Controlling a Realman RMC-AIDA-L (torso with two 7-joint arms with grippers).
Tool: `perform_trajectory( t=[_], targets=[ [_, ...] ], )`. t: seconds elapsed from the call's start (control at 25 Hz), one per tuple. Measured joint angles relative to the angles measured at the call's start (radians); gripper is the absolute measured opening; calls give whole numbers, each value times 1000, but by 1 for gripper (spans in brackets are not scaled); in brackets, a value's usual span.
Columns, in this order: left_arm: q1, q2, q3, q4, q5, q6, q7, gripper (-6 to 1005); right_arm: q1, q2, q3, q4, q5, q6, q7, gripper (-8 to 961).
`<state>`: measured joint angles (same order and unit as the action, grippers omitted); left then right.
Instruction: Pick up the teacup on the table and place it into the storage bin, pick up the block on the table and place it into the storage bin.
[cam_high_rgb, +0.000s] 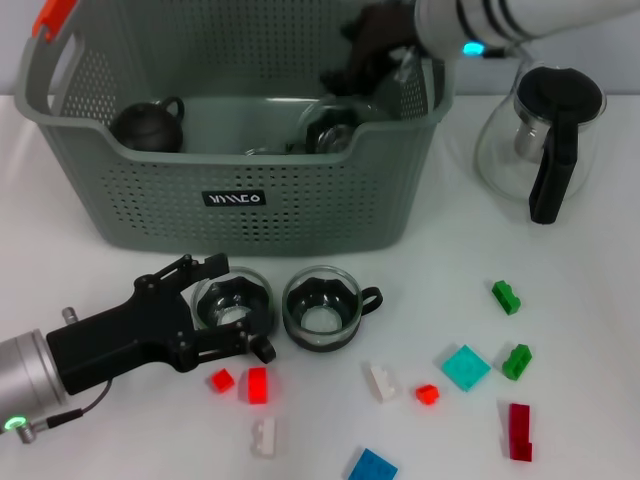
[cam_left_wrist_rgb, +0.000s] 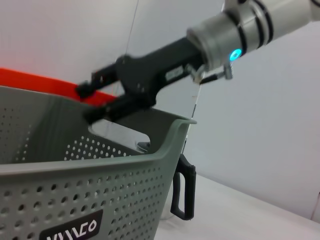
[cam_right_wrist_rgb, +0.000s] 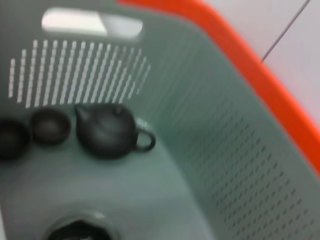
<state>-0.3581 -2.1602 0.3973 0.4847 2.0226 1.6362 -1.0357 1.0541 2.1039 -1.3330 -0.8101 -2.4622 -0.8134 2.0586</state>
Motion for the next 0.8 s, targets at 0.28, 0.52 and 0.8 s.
perform_trajectory(
  t=[0.28,0.52,0.8],
  targets=[
    [3,1,0,0,5,2,2,949,-137,-2,1,-317,62,-99,48,715],
    [2,5,3,3,9,26,0,948,-307,-6,14,-625,281,-248,20,767],
    [3,12,11,34,40,72,2,948,-508,-7,108,-766,685,-600,-136,764]
  ],
)
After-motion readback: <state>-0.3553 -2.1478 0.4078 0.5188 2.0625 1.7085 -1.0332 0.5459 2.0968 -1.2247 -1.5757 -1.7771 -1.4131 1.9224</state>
